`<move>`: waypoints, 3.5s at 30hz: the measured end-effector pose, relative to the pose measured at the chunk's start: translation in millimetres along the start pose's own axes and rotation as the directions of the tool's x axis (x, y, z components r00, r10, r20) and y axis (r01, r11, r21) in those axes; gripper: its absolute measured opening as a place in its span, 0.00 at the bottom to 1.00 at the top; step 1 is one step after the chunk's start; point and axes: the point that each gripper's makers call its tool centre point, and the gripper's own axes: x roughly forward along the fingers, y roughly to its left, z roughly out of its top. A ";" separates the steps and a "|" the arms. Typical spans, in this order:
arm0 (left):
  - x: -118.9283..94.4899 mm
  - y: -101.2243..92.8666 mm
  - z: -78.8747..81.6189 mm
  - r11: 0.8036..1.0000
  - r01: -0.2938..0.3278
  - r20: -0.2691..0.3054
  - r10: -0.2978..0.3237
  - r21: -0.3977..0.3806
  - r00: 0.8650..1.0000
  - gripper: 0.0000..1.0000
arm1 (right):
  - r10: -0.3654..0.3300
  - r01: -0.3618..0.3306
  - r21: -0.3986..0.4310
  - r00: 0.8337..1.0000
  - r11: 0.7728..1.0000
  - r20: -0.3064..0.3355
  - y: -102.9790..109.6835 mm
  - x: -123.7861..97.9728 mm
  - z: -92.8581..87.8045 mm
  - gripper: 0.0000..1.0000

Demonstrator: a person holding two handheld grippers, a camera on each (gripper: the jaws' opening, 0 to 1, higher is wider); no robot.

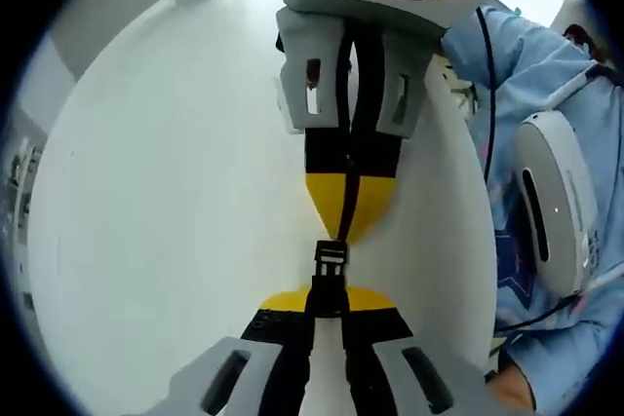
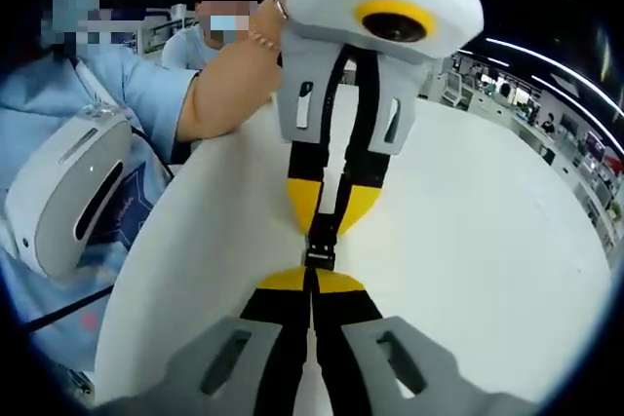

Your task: Snap the two parts of the plastic buckle together until the buckle closes and remains connected.

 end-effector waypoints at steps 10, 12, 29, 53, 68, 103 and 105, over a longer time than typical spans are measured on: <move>-4.3 1.4 -1.5 1.000 0.003 0.002 -0.003 -0.005 1.000 0.10 | 0.003 -0.003 0.006 1.000 1.000 0.003 0.3 0.6 2.2 0.01; -3.7 1.2 -1.0 1.000 0.001 0.001 -0.001 -0.006 1.000 0.10 | 0.003 -0.003 0.006 1.000 1.000 0.002 0.1 0.5 2.4 0.01; -0.9 4.6 0.8 1.000 0.002 0.002 -0.001 -0.015 1.000 0.10 | 0.001 -0.001 0.010 1.000 1.000 0.001 -4.1 -0.6 0.7 0.01; 3.8 4.7 1.5 1.000 -0.003 -0.004 0.003 -0.007 1.000 0.10 | -0.024 0.024 0.013 0.999 1.000 -0.039 -12.9 -3.1 -8.2 0.04; 4.8 4.9 1.2 1.000 0.001 -0.005 -0.001 0.000 1.000 0.10 | -0.024 0.025 0.047 1.000 0.999 -0.012 -14.5 -1.3 -8.0 0.01; 2.8 5.9 1.2 1.000 0.014 -0.021 -0.013 0.011 1.000 0.09 | -0.060 0.060 0.023 0.998 0.998 -0.017 -12.6 0.1 -3.2 0.00; 3.0 5.9 1.3 1.000 0.013 -0.020 -0.013 0.009 1.000 0.09 | -0.059 0.060 0.022 0.998 0.998 -0.018 -12.7 0.3 -3.2 0.00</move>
